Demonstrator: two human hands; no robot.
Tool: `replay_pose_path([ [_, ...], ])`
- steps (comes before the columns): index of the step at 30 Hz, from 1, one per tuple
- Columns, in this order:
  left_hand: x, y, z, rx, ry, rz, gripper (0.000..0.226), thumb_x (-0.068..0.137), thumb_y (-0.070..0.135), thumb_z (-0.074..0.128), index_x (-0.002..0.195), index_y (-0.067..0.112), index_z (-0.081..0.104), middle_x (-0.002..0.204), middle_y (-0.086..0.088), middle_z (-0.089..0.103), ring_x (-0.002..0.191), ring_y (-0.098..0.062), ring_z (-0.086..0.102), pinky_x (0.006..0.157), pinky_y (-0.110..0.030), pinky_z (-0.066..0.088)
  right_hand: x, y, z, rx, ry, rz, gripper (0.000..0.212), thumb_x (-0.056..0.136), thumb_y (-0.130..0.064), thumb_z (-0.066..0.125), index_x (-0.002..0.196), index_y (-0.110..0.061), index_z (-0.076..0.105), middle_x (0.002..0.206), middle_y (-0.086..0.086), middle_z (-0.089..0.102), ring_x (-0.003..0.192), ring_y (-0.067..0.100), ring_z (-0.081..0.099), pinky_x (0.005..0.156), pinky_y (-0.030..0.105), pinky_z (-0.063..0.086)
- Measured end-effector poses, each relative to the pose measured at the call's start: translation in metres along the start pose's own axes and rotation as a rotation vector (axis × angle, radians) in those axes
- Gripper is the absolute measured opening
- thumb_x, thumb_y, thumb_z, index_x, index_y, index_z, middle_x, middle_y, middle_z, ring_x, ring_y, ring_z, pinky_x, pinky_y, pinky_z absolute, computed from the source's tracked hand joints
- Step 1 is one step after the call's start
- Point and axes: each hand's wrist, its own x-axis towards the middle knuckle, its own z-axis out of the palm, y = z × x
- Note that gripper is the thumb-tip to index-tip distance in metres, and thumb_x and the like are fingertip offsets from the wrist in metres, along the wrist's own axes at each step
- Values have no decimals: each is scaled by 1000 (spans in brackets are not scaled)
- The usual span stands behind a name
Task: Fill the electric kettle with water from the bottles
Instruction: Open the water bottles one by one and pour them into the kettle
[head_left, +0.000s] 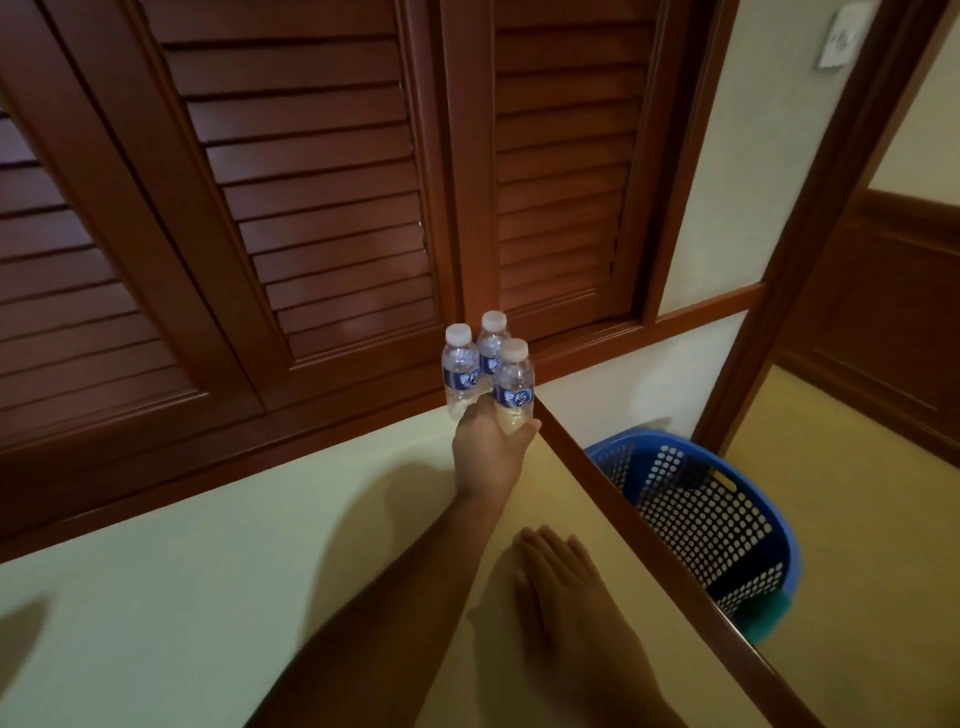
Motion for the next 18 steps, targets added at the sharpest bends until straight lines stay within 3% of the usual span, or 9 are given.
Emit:
replay_pose_path([
  [3, 2, -1, -2, 15, -46, -14, 54, 84, 48, 82, 122, 14, 63, 116, -4, 73, 105, -19, 69, 82, -25, 50, -2, -1, 0, 43, 23, -1, 134, 49, -83, -44, 160, -32, 12, 169, -13, 5, 154, 4, -6, 126, 35, -9],
  [7, -23, 0, -24, 24, -46, -18, 60, 86, 51, 79, 130, 15, 62, 118, -1, 71, 105, -15, 66, 82, -22, 48, -13, -4, -2, 126, 119, -17, 124, 60, -84, -36, 158, -32, 20, 165, -17, 16, 147, -5, -1, 121, 23, -10],
  [9, -48, -4, -44, -5, -27, -20, 55, 90, 52, 75, 132, 18, 63, 114, 3, 70, 100, -9, 62, 78, -16, 44, -19, -8, -1, 124, 190, -87, 108, 77, -81, -25, 156, -30, 30, 162, -15, 27, 143, -7, 5, 118, 18, -7],
  [11, -78, -14, -68, -109, -26, -19, 46, 96, 49, 69, 131, 19, 65, 114, 3, 72, 102, -11, 66, 76, -9, 43, -23, -14, 4, 105, 329, -167, 80, 99, -67, -2, 149, -27, 46, 155, -8, 46, 141, -7, 20, 119, 17, 3],
  [13, -108, -26, -93, -186, -28, -10, 33, 101, 38, 64, 129, 19, 67, 118, 1, 75, 109, -14, 70, 82, -6, 46, -22, -21, 11, 181, 439, -234, 55, 108, -51, 21, 142, -25, 55, 145, -4, 57, 137, -6, 34, 120, 18, 19],
  [16, -151, -40, -139, -231, 54, -2, 22, 106, 28, 57, 125, 32, 68, 121, 14, 74, 113, 3, 67, 94, -10, 49, -17, -56, 18, 323, 393, -354, 49, 108, -46, 28, 146, -24, 49, 149, -5, 52, 140, 1, 40, 118, 28, 34],
  [18, -177, -42, -174, -273, 121, -12, 26, 107, 23, 56, 124, 39, 67, 118, 26, 73, 114, 9, 65, 95, -10, 49, -18, -92, 21, 396, 390, -442, 49, 107, -44, 29, 146, -23, 50, 147, -11, 51, 138, -3, 40, 116, 22, 33],
])
